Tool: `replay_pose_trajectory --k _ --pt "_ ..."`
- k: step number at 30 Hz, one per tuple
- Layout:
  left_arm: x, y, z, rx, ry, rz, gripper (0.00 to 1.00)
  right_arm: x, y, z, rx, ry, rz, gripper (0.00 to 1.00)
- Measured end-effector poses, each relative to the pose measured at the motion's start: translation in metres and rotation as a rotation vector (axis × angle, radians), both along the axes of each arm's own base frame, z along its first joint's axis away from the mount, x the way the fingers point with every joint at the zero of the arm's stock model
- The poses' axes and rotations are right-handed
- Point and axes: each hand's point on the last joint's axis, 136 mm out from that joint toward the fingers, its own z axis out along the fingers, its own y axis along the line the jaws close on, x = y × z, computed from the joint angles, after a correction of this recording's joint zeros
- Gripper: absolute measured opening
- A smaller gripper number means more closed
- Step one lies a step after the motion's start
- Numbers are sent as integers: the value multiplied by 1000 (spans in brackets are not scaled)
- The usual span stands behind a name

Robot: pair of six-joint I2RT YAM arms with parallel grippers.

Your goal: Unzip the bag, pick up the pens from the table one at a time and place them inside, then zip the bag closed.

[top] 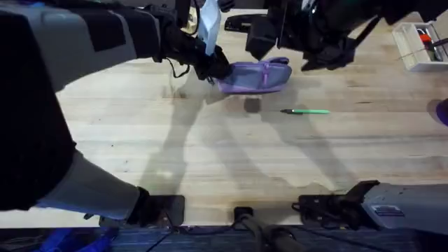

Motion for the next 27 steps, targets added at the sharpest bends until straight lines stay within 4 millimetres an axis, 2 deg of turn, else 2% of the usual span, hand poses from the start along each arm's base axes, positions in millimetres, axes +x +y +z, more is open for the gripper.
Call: replay_pose_trajectory --k 6,11,14,21,27 --pt "0 0 0 0 0 0 42 -8 -13 -8 -59 22 -71 996" --pt "0 0 0 0 0 0 42 -12 -18 -31 -90 58 -91 995" --pt "0 0 0 0 1 0 42 -11 -17 -41 -88 59 -94 995" --pt "0 0 0 0 1 0 42 2 -8 -50 -56 10 -84 995" --pt "-1 0 0 1 5 0 42 2 -2 -76 -35 25 -62 986"
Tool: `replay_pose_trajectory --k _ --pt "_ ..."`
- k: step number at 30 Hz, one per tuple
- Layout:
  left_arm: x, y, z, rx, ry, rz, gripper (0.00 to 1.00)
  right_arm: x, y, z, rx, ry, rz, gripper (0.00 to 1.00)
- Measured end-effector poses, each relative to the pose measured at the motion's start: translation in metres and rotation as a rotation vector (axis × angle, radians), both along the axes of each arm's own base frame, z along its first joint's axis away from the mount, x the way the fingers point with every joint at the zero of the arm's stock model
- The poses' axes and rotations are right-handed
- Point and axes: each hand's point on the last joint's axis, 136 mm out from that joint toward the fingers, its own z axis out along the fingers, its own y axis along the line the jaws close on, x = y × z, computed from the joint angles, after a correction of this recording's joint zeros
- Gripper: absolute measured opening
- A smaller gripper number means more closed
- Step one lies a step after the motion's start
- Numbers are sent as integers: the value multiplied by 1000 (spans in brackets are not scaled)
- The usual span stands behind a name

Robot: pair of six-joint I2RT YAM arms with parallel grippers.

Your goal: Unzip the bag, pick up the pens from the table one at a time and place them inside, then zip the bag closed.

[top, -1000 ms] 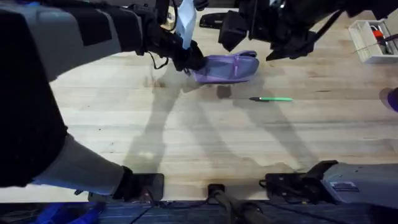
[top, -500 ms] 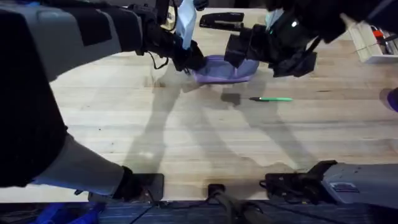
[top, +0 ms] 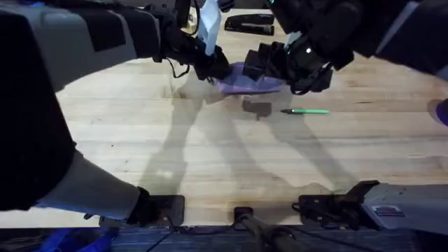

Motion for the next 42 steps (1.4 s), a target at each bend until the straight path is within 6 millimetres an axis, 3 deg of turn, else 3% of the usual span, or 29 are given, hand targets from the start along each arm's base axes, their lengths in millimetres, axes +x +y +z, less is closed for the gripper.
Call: replay_pose_trajectory --k 7,15,20,24,29,35,39,42 --pt "-3 0 -1 1 15 -1 42 15 11 -7 46 -62 15 977" --pt "-4 0 -2 1 23 -3 41 26 1 -19 59 -86 -19 974" --pt "-5 0 -2 1 24 -3 42 37 1 -22 71 -108 -34 900" --pt "-5 0 -2 1 24 -3 42 39 2 -33 57 -86 -31 778" --pt "-5 0 -2 1 26 -3 42 41 5 -35 63 -85 -23 514" --pt "-5 0 -2 1 26 -3 42 48 8 -41 72 -88 -22 288" --pt "-5 0 -2 1 26 -3 42 50 9 -49 67 -73 -18 50" --pt "-5 0 -2 1 26 -3 42 53 9 -53 61 -74 -11 37"
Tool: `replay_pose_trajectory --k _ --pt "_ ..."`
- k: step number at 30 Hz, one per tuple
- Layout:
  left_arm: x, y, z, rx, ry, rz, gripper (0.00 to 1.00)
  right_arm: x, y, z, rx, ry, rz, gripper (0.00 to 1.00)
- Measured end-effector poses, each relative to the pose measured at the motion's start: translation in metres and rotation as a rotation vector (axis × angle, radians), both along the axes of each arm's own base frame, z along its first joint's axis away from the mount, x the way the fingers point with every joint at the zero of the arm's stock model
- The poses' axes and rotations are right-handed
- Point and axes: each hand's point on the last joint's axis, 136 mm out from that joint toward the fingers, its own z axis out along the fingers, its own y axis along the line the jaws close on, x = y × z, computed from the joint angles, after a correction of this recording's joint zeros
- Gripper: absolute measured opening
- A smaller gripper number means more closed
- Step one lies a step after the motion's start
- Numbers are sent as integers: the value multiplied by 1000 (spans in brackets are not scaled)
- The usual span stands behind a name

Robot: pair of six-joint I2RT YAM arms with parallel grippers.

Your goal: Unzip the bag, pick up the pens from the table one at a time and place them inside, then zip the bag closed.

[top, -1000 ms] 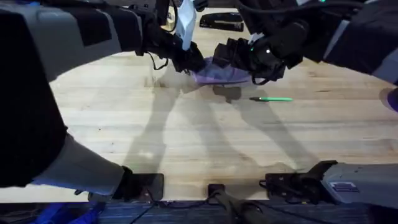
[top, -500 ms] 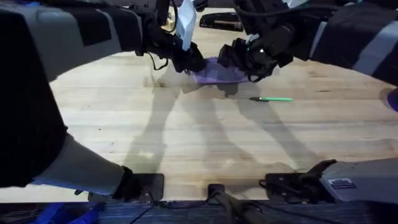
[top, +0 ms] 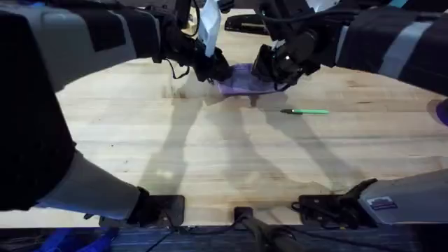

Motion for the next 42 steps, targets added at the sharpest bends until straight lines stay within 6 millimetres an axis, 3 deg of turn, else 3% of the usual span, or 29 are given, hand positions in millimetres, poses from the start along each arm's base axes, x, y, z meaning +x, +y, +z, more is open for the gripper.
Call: replay_pose_trajectory --k 13,14,21,39,42 --pt "0 0 0 0 0 0 41 1 2 0 -57 -9 142 35" --pt "0 0 0 0 0 0 42 -4 12 10 -53 -30 246 33" --pt "-1 1 -1 1 5 1 42 -16 38 55 44 -139 369 33" --pt "0 4 -1 3 12 11 42 -24 77 66 96 -203 538 32" --pt "0 5 -1 3 11 12 42 -19 94 77 130 -271 573 33"
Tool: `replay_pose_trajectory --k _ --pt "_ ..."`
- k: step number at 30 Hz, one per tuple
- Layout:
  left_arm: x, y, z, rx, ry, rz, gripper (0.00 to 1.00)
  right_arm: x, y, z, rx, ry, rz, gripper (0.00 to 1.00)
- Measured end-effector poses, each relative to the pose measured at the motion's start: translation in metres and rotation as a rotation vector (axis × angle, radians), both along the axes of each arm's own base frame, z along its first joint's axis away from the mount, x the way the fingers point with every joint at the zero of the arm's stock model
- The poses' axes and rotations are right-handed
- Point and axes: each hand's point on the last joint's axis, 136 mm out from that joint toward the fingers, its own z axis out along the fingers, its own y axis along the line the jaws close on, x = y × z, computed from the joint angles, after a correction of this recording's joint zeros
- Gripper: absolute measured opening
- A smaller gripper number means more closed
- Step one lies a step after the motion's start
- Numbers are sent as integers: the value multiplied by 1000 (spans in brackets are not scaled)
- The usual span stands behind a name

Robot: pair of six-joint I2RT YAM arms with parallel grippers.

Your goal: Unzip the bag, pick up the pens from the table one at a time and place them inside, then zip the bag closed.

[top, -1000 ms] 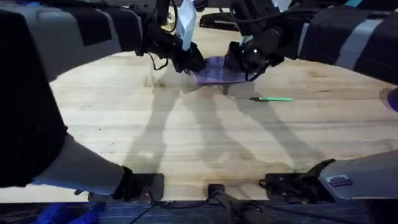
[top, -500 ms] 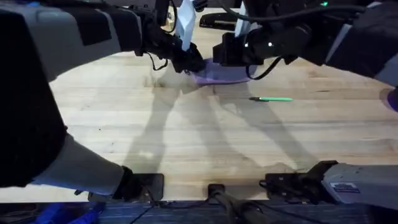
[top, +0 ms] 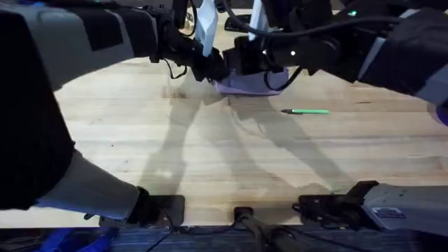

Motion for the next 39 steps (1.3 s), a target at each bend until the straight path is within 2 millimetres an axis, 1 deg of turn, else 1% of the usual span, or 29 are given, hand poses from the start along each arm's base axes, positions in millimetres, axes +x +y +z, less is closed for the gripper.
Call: replay_pose_trajectory --k 4,10,15,16,17,18,21,23,25,29,31,32,33,34,36,38,39 --pt "1 1 0 2 -3 1 41 6 13 2 30 -31 25 32" --pt "9 15 -1 18 -12 41 42 15 27 0 67 -56 54 32" --pt "11 20 -2 25 -14 53 42 17 31 0 56 -84 90 31" --pt "9 19 -2 24 -17 35 42 22 14 -1 -36 -125 92 545" --pt "8 18 -2 20 -15 29 41 23 7 -1 -61 -134 85 694" --pt "8 17 -2 21 -20 23 41 15 -8 4 -126 -141 96 982" --pt "7 13 -2 26 -23 22 41 -20 -10 11 -188 -117 211 996" --pt "7 12 -2 29 -23 24 41 -37 -14 22 -228 -125 269 996" --pt "8 12 -2 30 -23 25 41 -42 -22 38 -255 -155 285 996" --pt "8 12 -2 29 -22 26 41 -45 -44 72 -280 -209 269 996" --pt "8 12 -2 30 -22 27 42 -46 -55 83 -290 -219 250 996" --pt "8 12 -2 30 -22 26 42 -44 -69 91 -297 -231 223 996" --pt "8 12 -2 29 -22 26 52 -44 -72 93 -298 -235 214 996" --pt "8 12 -2 28 -24 27 309 -44 -78 98 -294 -246 198 996" --pt "6 8 0 14 -21 16 631 -46 -82 99 -298 -243 195 996" --pt "4 3 1 4 -19 1 930 -49 -84 97 -304 -231 198 996" --pt "2 1 1 0 -15 -3 976 -51 -85 95 -310 -220 200 996"
